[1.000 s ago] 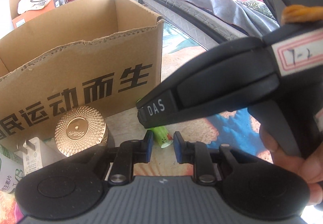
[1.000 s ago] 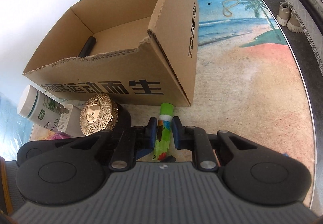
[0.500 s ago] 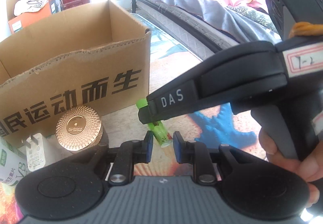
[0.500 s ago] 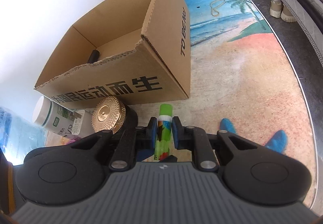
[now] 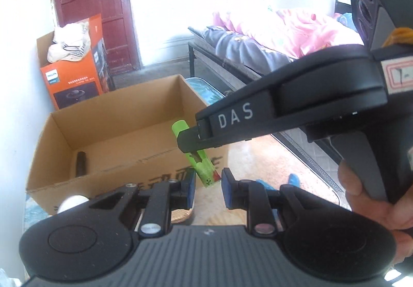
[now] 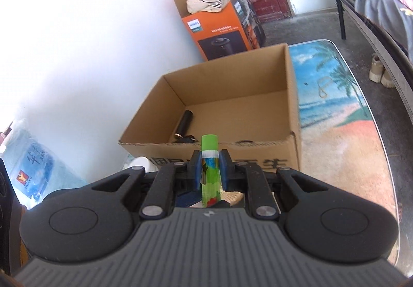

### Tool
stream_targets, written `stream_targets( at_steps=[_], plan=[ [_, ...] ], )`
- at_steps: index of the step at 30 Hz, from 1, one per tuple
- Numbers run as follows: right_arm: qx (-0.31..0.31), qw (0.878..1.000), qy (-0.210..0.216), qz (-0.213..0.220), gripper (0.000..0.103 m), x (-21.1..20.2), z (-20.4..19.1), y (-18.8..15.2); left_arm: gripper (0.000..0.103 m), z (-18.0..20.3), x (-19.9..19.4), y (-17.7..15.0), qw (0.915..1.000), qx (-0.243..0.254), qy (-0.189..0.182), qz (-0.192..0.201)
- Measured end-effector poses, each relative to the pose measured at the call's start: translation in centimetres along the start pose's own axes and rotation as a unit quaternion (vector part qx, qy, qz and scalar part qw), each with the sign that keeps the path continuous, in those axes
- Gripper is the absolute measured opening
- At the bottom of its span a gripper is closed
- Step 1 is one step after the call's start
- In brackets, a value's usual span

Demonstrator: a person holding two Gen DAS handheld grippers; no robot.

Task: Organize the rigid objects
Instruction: 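Carry the green tube into the box and open the right gripper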

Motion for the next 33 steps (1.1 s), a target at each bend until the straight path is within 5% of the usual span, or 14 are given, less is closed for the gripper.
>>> stream_targets(
  at_steps=[6, 16, 23, 30, 33],
  plan=[
    [-0.015, 0.998, 0.050, -0.017, 0.013, 5.1, -3.6, 5.3, 0.022, -6.6, 0.7, 3.2, 0.9987, -0.031, 0.039, -0.010],
    [0.058, 0.983, 0.073, -0.157, 0.013, 21.3, -3.3, 11.0, 0.021, -16.2, 9.5, 5.8, 0.9865, -0.060, 0.065, -0.138],
    [0.101, 0.968, 0.048, -0.224, 0.013, 28.6, -0.9, 10.9, 0.020, -18.1, 14.4, 6.0, 0.9751, -0.039, 0.071, -0.206],
    [0.125, 0.954, 0.045, -0.270, 0.015, 32.5, 0.1, 9.6, 0.022, -17.9, 15.8, 6.1, 0.9690, -0.021, 0.088, -0.230],
    [0.124, 0.954, 0.044, -0.271, 0.017, 32.9, 0.1, 9.7, 0.031, -17.9, 15.8, 6.2, 0.9687, -0.030, 0.089, -0.230]
  ],
)
Point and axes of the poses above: each gripper's, at about its wrist camera, not at the fingertips, and x roughly the way its jaws point, z to its right, y to its top, the point moved 2 cm from there along x, roughly the way its jaws point, and after that the axes turned 1 degree about -x, right-handed, at the moved point
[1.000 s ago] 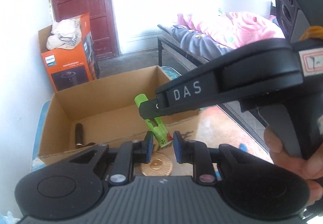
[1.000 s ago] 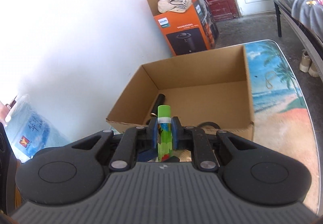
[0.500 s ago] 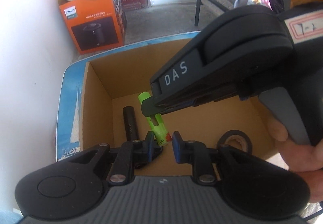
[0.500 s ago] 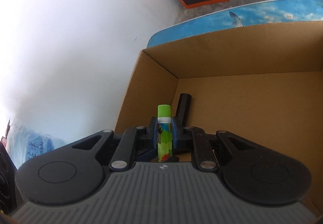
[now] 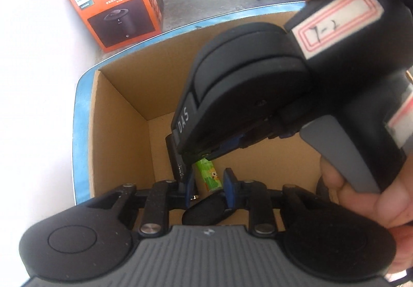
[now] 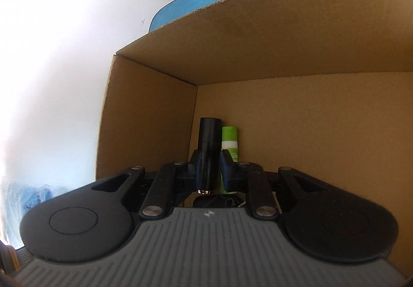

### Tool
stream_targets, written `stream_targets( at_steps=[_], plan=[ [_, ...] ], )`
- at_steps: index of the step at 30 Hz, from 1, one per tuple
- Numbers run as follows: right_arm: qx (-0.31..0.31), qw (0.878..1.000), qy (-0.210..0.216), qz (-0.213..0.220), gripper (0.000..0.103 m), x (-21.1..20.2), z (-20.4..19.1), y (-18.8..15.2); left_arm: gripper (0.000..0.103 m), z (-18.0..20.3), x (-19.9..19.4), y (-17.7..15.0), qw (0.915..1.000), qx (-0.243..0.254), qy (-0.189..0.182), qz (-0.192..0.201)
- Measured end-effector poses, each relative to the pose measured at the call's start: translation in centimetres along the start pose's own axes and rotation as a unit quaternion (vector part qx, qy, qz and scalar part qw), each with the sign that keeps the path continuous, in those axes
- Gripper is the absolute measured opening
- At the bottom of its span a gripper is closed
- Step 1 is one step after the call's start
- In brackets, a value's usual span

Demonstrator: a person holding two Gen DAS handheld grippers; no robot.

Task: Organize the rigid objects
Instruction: 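Carry the green tube into the box and open the right gripper, then move the right gripper to the pink plastic lid and grip its rim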

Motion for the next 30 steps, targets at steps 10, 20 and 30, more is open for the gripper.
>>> stream_targets(
  at_steps=[10, 20, 30],
  plan=[
    [-0.023, 0.998, 0.019, 0.064, 0.021, -7.2, -1.8, -3.4, 0.045, 1.5, -6.4, -1.9, 0.9971, -0.018, -0.026, 0.069],
    [-0.102, 0.975, 0.053, 0.190, 0.026, -20.6, -2.6, -13.8, 0.053, 5.1, -15.0, -10.0, 0.9852, -0.017, -0.062, 0.159],
    [-0.111, 0.972, 0.026, 0.205, 0.030, -19.3, 2.5, -25.8, 0.054, 7.7, -10.6, -18.6, 0.9901, -0.043, -0.078, 0.108]
  ],
)
Point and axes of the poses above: each gripper's, at about its wrist camera, not at the fingertips, and x roughly the way its jaws point, z to its right, y to its top, the point moved 2 cm from there along x, roughly the way its jaws point, and after that the axes turned 1 degree about -x, right-handed, at the moved point
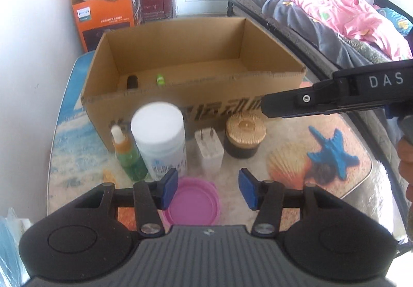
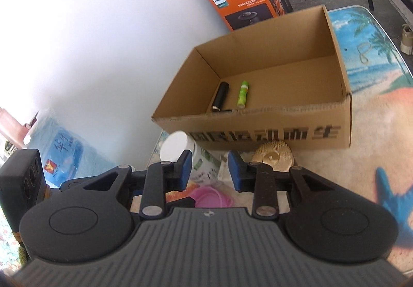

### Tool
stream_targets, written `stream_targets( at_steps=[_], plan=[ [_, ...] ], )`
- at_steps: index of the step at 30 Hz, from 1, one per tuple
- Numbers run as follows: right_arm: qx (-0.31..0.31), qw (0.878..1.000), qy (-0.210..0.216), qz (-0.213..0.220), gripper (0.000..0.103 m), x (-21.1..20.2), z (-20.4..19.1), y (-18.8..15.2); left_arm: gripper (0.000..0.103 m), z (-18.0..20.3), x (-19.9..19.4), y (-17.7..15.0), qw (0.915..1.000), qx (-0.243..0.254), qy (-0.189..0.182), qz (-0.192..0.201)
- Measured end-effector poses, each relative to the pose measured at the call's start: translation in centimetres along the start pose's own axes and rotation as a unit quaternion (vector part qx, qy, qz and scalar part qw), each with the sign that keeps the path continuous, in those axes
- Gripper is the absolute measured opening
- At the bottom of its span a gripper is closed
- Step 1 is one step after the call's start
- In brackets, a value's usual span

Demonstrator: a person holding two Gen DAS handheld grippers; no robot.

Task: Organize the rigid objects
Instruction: 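Move the right gripper to the pink plastic lid and grip its rim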

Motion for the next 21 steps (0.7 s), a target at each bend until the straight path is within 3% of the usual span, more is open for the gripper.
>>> stream_targets(
  at_steps=[6, 9, 16, 21],
  plan=[
    [-0.011, 0.999, -0.026, -0.038, 0.033, 3.1, 0.6, -5.0, 0.057, 0.5, 2.0, -3.7, 0.9990, 0.007, 0.025, -0.036],
    [-0.013, 0.998, -0.033, -0.055, 0.035, 5.1, 0.9, -6.4, 0.064, 0.7, 2.6, -4.6, 0.9984, 0.018, 0.039, -0.035],
    [-0.027, 0.997, -0.034, -0.072, 0.041, 7.8, 0.3, -5.9, 0.068, 0.6, 3.6, -5.2, 0.9961, 0.046, 0.070, -0.029],
    [-0.049, 0.994, -0.034, -0.088, 0.041, 9.5, -0.6, -5.6, 0.068, 0.0, 4.3, -5.3, 0.9958, 0.048, 0.071, -0.033]
  ],
)
Point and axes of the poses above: each gripper's, at about its wrist camera, not at the fingertips, and x roughly the way its jaws point, z to its right, y to its top, the point moved 2 cm from there along x, roughly the way its jaws point, and after that the axes turned 1 degree about -x, right-handed, at the moved point
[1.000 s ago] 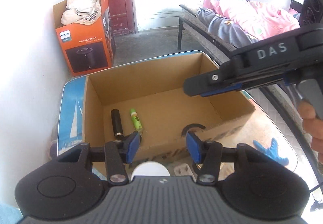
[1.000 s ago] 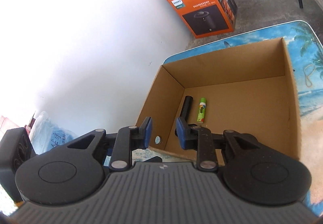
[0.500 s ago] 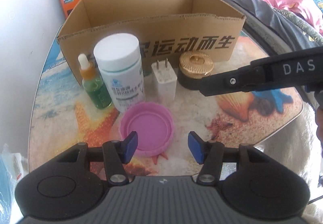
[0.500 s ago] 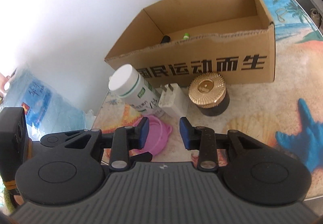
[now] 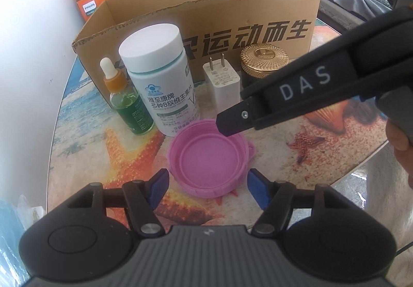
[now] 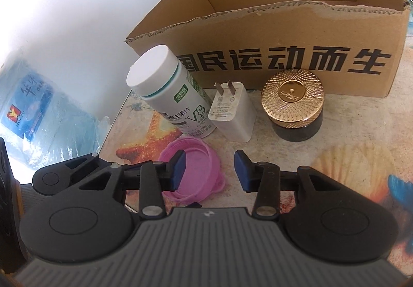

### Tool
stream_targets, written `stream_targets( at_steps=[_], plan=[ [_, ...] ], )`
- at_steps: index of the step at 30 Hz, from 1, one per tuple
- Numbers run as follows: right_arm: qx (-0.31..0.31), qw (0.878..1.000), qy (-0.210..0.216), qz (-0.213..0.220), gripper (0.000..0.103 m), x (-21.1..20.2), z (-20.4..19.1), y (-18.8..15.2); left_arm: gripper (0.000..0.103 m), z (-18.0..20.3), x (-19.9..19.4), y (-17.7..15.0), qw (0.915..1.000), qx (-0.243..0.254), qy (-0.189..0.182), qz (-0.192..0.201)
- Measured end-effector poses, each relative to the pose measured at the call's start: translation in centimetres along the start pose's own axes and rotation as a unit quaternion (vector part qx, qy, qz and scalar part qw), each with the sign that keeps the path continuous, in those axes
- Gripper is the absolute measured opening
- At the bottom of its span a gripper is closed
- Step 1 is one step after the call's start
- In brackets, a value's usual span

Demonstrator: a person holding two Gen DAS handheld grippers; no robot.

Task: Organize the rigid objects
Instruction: 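Move the right gripper to the pink plastic lid and grip its rim, then carry the pink lid into the box and open the right gripper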

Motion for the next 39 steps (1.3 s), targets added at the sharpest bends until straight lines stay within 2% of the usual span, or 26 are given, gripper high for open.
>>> stream_targets(
  at_steps=[10, 12, 16, 22, 32, 39],
  plan=[
    [-0.036, 0.999, -0.022, -0.021, 0.040, 2.8, -1.0, 0.5, 0.069, -0.7, 1.1, 0.1, 0.9997, -0.007, -0.021, 0.012],
    [-0.032, 0.999, -0.022, -0.025, 0.036, 3.1, -0.8, 0.6, 0.069, -0.7, 1.2, 0.1, 0.9995, -0.007, -0.025, 0.015],
    [-0.032, 0.999, -0.028, -0.025, 0.020, 3.3, -0.7, 0.5, 0.069, -0.7, 1.3, 0.3, 0.9991, -0.010, -0.037, 0.018],
    [-0.030, 0.998, -0.045, -0.022, 0.009, 2.5, 0.3, 0.5, 0.069, 0.4, 1.2, 0.7, 0.9987, -0.001, -0.045, 0.024],
    [-0.037, 0.997, -0.064, 0.000, 0.009, -0.6, 0.4, -0.6, 0.069, 2.4, -1.1, 1.1, 0.9975, 0.021, -0.051, 0.044],
    [-0.059, 0.994, -0.073, 0.056, 0.009, -5.3, -1.5, 0.3, 0.069, 3.0, -5.4, 3.0, 0.9943, 0.043, -0.035, 0.092]
  ],
)
Point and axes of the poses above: each gripper's, at about its wrist camera, not at the fingertips, and x roughly the way its jaws point, z to its right, y to its top, the point moved 2 cm from there along x, roughly the way its jaws point, and after that the axes turned 1 degree about -x, right-handed, at the moved point
